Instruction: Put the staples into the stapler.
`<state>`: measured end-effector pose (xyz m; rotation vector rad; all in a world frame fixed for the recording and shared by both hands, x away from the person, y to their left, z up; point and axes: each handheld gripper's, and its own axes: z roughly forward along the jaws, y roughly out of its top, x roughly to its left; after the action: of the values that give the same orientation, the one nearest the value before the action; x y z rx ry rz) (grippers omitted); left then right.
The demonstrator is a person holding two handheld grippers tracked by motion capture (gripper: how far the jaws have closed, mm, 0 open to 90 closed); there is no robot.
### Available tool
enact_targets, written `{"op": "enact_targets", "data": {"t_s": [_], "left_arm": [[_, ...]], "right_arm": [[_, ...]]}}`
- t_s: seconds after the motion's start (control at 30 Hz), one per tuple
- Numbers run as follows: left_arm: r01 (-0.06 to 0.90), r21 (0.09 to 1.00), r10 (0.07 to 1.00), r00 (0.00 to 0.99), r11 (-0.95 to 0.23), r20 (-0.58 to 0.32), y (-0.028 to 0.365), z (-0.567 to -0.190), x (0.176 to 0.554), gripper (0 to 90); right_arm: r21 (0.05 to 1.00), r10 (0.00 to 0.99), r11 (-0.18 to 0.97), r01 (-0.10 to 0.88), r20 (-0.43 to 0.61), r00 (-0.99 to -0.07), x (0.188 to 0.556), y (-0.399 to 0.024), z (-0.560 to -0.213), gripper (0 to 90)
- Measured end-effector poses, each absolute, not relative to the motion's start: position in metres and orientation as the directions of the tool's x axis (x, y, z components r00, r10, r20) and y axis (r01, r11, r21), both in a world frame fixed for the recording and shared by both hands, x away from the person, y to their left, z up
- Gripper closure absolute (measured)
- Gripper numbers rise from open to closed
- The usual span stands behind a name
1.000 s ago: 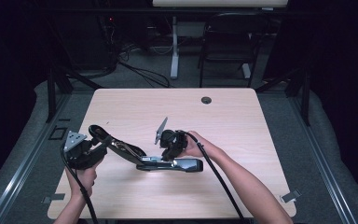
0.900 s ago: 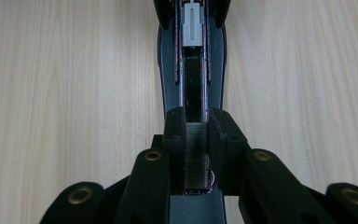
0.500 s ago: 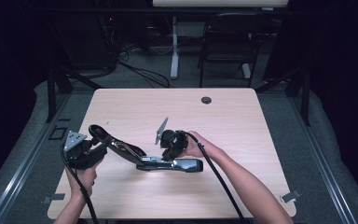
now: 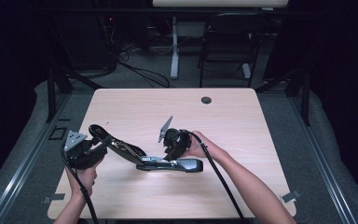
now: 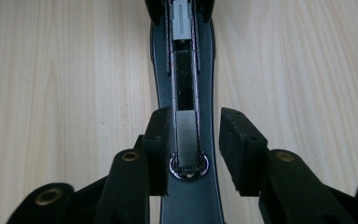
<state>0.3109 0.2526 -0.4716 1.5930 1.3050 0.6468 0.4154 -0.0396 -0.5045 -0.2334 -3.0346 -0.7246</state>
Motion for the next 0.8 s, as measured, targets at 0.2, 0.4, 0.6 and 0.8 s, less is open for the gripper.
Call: {"op": "enact_targets", "data": {"t_s": [0.2,0.4,0.6,0.8], "left_arm": [[0.439,0.898,0.942,0.295,0.015,-0.16,0.252,-0.472,0.311,59.1],[0.438,0.899,0.943,0.293,0.012,-0.156,0.251,-0.471,0.311,59.3],[0.436,0.9,0.944,0.292,0.011,-0.153,0.25,-0.471,0.311,59.3],[0.431,0.902,0.945,0.291,0.011,-0.151,0.25,-0.471,0.312,59.4]], "right_arm": [[0.477,0.199,0.86,0.182,0.016,-0.98,0.408,-0.054,-0.495,58.9],[0.485,0.259,0.848,0.214,-0.027,-0.966,0.395,-0.074,-0.487,68.6],[0.493,0.309,0.836,0.242,-0.058,-0.949,0.38,-0.096,-0.484,74.3],[0.518,0.353,0.813,0.267,-0.074,-0.933,0.371,-0.111,-0.491,84.5]]}}
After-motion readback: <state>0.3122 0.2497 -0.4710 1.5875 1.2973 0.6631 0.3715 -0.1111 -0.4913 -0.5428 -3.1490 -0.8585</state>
